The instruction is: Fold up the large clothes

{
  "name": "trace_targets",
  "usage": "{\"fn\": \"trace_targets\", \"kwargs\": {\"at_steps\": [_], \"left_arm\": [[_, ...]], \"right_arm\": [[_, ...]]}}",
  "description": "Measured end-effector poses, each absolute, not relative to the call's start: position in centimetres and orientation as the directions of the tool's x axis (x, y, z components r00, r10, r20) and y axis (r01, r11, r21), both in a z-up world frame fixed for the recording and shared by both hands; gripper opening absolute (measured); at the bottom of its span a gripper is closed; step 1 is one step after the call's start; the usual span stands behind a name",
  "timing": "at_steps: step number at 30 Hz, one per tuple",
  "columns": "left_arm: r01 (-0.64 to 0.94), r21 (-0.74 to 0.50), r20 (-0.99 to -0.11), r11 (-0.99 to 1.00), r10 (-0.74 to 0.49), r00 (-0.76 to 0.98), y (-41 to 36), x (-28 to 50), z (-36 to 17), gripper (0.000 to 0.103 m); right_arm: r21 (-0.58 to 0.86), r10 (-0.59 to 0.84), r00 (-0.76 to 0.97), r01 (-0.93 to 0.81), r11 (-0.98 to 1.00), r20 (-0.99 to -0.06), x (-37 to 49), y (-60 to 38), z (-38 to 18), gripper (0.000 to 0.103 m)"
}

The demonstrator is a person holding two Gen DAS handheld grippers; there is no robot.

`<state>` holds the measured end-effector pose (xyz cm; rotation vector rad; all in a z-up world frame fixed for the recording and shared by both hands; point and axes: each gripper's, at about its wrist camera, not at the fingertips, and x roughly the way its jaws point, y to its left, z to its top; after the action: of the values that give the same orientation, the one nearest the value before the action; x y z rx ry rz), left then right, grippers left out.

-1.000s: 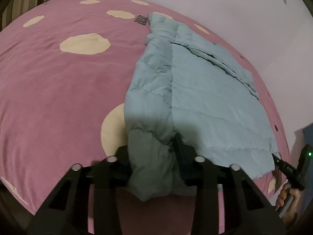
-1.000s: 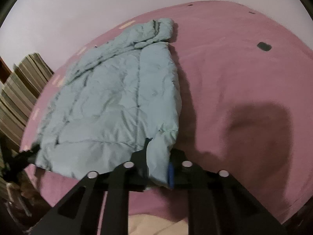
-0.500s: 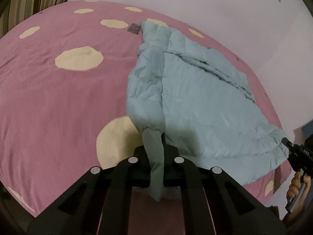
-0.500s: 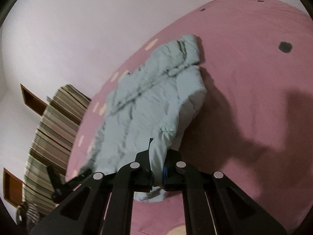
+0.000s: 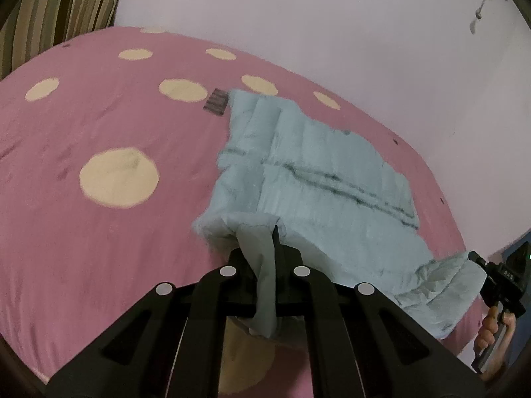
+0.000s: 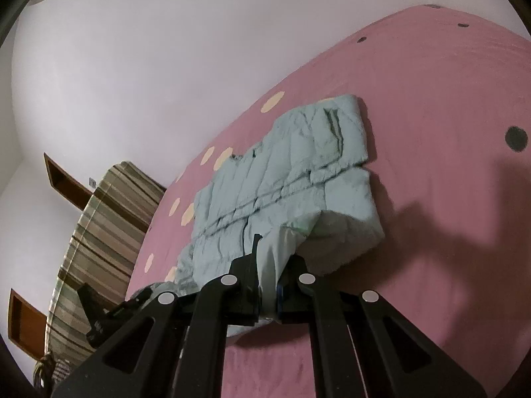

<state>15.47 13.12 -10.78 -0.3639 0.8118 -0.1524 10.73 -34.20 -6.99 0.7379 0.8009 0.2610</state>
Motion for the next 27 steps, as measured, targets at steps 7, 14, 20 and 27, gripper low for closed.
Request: {"fn": "trace_targets", "kwargs": {"at_steps": [7, 14, 20, 27], "left_arm": [[-0.017, -0.370, -0.673, 0.929, -0.255, 0.695, 12.8, 20.4, -9.8, 0.004], [-0.042, -0.362, -0.691, 0.931, -0.238, 0.683, 12.9, 27.4, -10.9, 0.004], [-0.068, -0.338, -0.729, 0.939, -0.216, 0.649, 12.4, 32.7, -13.7, 0.004], [-0.026, -0.265, -0.755, 0.964, -0.190, 0.628, 11.3, 36.1, -15.3, 0.006]], "right_arm": [[0.695, 0.452, 0.699, 0.089, 0.714, -0.554, 14.4, -35.3, -7.5, 0.006], [0.692, 0.436, 0.689, 0.131, 0.710, -0.578, 20.4, -36.3, -9.5, 0.006], [0.683, 0.424, 0.655, 0.196, 0.703, -0.625, 25.4, -37.1, -13.1, 0.006], [0.654, 0.400, 0.637, 0.224, 0.723, -0.659, 28.2, -37.0, -15.2, 0.007]]}}
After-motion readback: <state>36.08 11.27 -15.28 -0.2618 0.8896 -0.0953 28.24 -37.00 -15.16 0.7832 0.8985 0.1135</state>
